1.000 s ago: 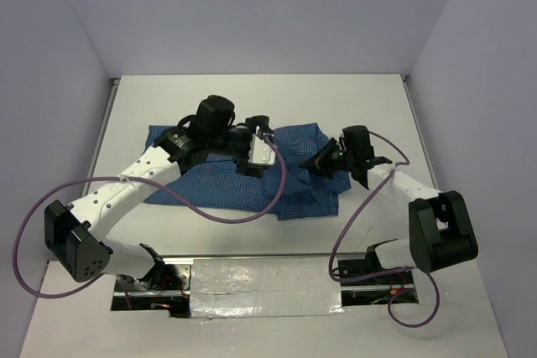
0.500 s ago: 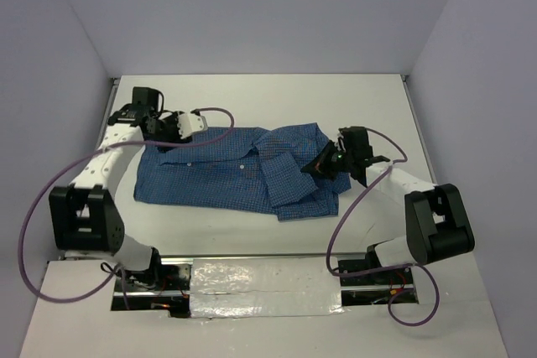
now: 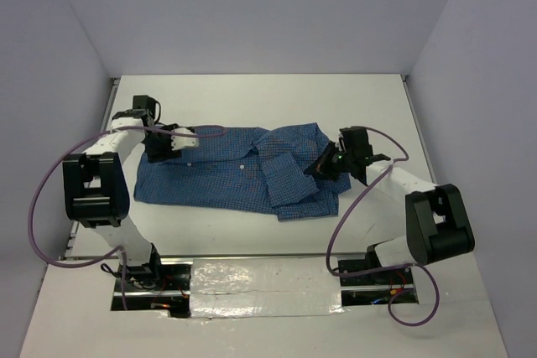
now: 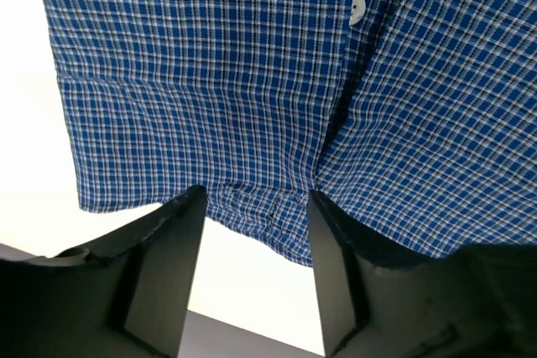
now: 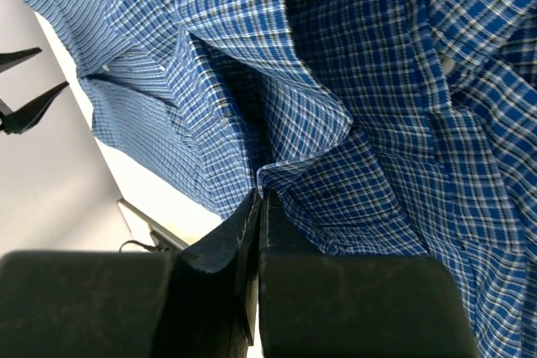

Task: Fold and stack the long sleeve shirts
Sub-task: Fold the shirt

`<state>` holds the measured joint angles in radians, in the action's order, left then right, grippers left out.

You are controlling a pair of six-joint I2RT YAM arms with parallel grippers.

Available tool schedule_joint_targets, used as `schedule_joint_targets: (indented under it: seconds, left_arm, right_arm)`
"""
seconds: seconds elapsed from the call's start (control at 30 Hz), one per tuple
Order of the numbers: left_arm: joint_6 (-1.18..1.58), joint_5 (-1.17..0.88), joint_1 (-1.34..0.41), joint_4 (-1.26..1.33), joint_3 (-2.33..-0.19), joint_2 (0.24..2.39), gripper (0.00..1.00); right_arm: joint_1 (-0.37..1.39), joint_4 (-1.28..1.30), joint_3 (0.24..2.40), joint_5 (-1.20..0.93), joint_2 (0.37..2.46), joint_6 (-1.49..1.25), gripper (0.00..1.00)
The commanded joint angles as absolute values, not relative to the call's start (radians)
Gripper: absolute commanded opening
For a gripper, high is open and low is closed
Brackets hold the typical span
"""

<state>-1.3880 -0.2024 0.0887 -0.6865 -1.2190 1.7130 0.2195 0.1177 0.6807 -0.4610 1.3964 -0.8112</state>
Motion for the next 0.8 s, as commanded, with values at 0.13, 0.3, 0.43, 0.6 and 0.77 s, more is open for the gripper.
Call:
schedule_joint_targets:
  seconds: [0.13,0.3,0.43,0.6,0.77]
  left_arm:
    - [-1.436,-0.251,0.084,-0.719,-1.203,1.741,0.62]
    - [-1.422,-0.250,0.081,-0.719,-1.187,1.750,0.60]
    - [-1.405,-0.244,0.077,-0.672,-1.167,1.753,0.56]
    - [-1.378,-0.238,0.072,-0.647,-1.163,1.769,0.42]
    - [-1.373,-0.238,0.072,-0.647,-1.155,1.772,0.26]
  right_arm:
    - [0.219,0.153,0.715,-0.422,1.361,-0.790,0.00]
    - [0.218,0.160,0.719,-0.422,1.370,-0.785,0.00]
    - [0.218,0.164,0.724,-0.416,1.368,-0.784,0.00]
    - [0.219,0.167,0.730,-0.419,1.371,-0.782,0.00]
    - [0.218,0.173,0.730,-0.413,1.362,-0.782,0.00]
